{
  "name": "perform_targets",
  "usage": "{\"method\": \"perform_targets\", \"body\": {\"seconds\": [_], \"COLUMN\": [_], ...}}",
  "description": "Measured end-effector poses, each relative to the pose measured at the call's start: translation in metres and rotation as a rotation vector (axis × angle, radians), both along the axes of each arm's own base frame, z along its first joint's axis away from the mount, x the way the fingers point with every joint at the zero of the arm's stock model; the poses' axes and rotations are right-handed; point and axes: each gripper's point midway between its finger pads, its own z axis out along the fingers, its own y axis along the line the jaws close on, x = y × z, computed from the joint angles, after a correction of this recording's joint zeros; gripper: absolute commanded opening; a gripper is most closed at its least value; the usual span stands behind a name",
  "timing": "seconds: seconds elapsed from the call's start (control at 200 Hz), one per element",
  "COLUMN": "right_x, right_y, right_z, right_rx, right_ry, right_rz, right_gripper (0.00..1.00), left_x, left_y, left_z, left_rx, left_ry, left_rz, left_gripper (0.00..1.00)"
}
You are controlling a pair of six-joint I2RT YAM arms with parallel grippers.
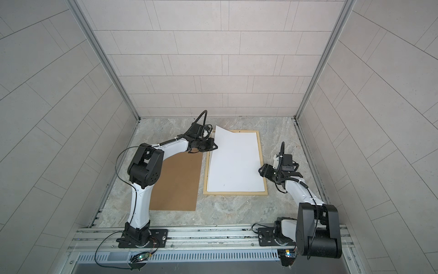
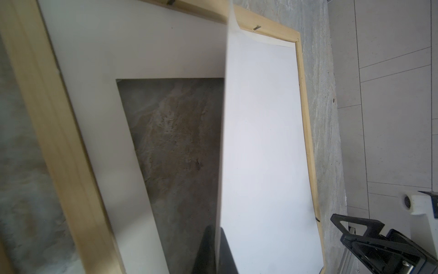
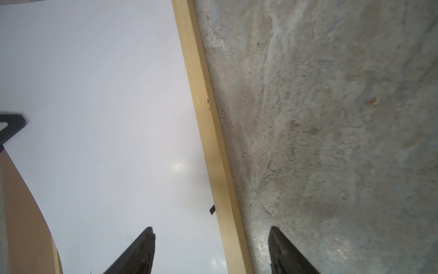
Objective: Put the photo into the frame
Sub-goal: 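Press the photo flat inside the frame with both grippers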
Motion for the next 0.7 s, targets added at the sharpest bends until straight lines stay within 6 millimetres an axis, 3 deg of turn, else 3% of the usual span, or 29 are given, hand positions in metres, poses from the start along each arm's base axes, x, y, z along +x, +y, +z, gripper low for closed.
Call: {"method": "perform_targets", "body": {"seconds": [0.515, 0.701], "right_x": [0.001, 0.002], "right_y": [0.002, 0.002], "right_z": [-0.009, -0.008], "right_rx": [0.014, 0.016], "right_ry": [0.023, 0.019], "right_rz": [0.008, 0.009], "right_gripper": [0.73, 0.73], "left_x": [0.003, 0.004], "left_y": [0.007, 0.005], "left_z": [-0.014, -0.010], "left_rx": [0.018, 0.006], "left_ry": [0.034, 0.041], "left_rz": [-0.009, -0.019], "left_gripper": [0.00, 0.00]}}
